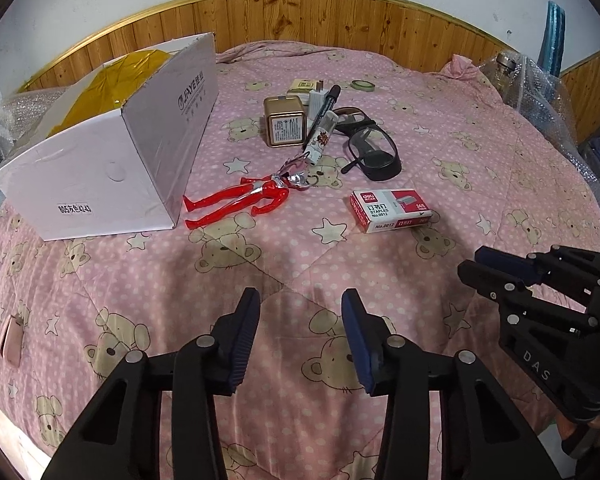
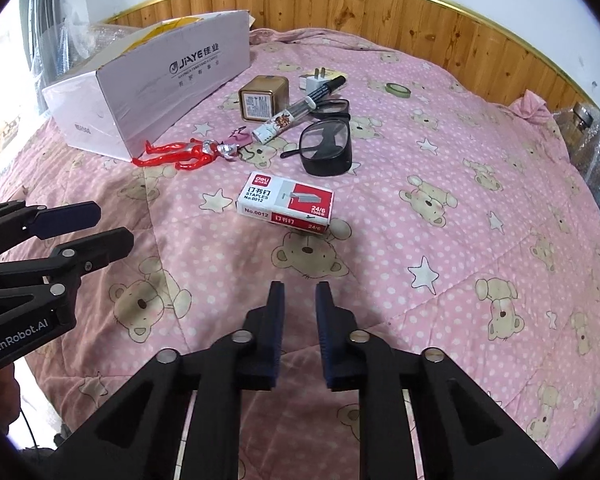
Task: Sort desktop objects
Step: 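Grasp the Deli staples box with the right tool while the left tool approaches the red toy figure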
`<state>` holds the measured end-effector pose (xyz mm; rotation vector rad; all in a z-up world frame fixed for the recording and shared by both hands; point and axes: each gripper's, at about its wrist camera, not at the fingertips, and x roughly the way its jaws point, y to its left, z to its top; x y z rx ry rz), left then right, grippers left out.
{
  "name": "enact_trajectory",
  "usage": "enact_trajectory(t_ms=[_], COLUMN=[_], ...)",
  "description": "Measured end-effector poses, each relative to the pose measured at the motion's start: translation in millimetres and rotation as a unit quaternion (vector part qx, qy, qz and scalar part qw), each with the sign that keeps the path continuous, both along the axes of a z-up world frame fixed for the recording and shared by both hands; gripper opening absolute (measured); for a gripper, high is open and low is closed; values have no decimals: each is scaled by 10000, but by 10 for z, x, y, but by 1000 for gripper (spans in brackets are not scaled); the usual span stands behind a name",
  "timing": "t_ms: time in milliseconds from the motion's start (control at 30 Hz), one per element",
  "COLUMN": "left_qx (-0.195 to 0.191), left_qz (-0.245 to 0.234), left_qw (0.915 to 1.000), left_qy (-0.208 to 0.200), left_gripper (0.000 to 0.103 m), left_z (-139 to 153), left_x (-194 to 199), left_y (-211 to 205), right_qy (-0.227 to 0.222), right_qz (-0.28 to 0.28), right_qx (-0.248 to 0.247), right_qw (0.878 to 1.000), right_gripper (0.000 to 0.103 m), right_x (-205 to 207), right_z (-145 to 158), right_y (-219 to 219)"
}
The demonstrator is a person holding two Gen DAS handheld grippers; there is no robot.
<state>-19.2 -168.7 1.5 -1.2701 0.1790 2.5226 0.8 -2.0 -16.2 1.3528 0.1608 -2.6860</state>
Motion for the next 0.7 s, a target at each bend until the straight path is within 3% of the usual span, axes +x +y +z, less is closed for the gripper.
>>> enact_trajectory(t_ms=[333,700], left_qx=[-20,-59], left_qz=[-100,-169], left_qw=[9999,9998], left_qy=[-13,94], left_gripper=[9,3], left_z=[-7,16], left_x=[18,16], left_y=[41,76], right_qy=[-54,-118], right_qz=[204,439], right_qx=[-33,-362], right_qw=[9998,9983], right_gripper=[13,10], right_x=[9,-22], right_z=[-14,-6], right_y=[-93,-175])
